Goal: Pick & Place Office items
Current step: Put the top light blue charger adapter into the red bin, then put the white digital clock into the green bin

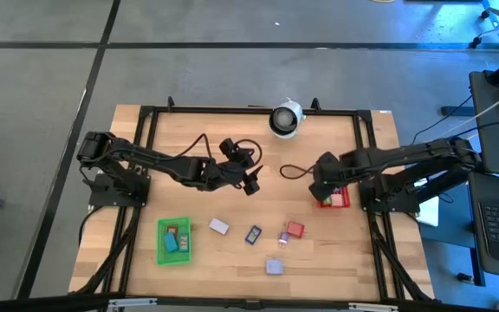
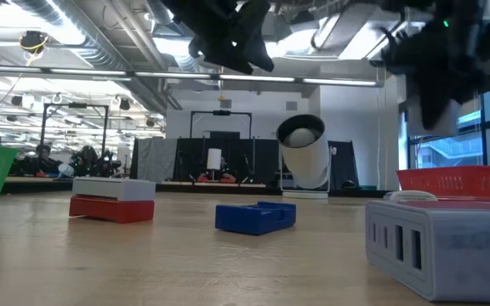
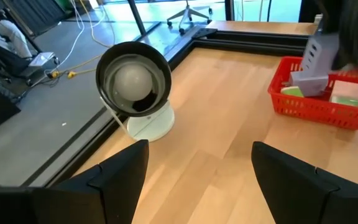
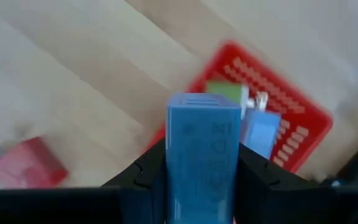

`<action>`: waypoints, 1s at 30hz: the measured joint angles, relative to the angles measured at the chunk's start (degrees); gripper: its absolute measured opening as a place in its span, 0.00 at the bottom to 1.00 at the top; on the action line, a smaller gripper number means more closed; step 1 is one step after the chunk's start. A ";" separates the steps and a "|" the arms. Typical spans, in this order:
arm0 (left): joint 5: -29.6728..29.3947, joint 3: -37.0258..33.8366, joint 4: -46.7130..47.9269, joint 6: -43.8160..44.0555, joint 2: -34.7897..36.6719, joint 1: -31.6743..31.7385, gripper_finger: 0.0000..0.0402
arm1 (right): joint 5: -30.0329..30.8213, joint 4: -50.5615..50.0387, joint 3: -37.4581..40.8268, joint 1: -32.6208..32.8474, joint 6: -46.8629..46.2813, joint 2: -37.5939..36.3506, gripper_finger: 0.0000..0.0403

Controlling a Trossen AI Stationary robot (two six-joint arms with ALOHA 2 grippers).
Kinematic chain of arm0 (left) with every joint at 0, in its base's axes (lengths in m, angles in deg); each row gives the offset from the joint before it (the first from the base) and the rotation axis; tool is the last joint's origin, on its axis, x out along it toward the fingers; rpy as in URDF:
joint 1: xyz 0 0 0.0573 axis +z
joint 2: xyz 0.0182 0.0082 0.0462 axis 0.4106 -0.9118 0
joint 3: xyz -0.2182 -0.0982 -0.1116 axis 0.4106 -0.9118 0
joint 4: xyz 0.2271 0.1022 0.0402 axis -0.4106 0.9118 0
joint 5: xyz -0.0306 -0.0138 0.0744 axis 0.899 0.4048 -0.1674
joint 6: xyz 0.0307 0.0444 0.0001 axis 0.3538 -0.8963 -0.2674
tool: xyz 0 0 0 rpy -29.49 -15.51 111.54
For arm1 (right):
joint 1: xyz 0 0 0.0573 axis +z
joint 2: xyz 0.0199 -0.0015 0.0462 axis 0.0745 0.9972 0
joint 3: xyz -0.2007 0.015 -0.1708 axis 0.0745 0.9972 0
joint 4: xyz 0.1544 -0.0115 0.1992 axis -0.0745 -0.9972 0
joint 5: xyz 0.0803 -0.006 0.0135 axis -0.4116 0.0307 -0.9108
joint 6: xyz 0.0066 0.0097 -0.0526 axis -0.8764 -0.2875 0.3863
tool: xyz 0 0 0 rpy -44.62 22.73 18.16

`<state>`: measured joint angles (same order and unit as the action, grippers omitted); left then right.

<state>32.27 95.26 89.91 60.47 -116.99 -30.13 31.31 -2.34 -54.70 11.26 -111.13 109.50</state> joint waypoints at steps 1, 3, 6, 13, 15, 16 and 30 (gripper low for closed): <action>-0.01 0.00 0.02 -0.01 0.00 0.04 0.70 | -0.01 0.32 1.59 0.24 -1.64 0.00 0.30; -0.01 0.00 0.02 -0.03 0.00 0.04 0.70 | -0.03 0.35 4.32 0.41 -4.70 0.00 0.30; 0.02 0.00 0.02 -0.05 -0.02 0.02 0.70 | -0.98 2.63 7.54 0.41 -7.30 0.00 0.30; 0.06 0.00 0.02 0.02 -0.04 0.02 0.70 | -2.19 9.52 12.70 0.41 -9.66 0.04 0.31; 0.12 0.00 0.02 0.25 -0.04 0.00 0.70 | -2.14 9.29 13.39 0.41 -10.60 0.04 0.31; 0.54 0.00 0.02 0.26 -0.04 0.00 0.70 | -1.95 9.35 13.56 0.41 -10.92 0.04 0.32; 25.22 -0.02 14.69 16.19 -0.07 0.00 0.70 | -1.02 9.40 12.96 0.41 -8.36 0.04 0.57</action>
<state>57.49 95.23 104.61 76.66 -117.06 -30.14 30.28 7.06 -41.74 11.67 -119.49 109.55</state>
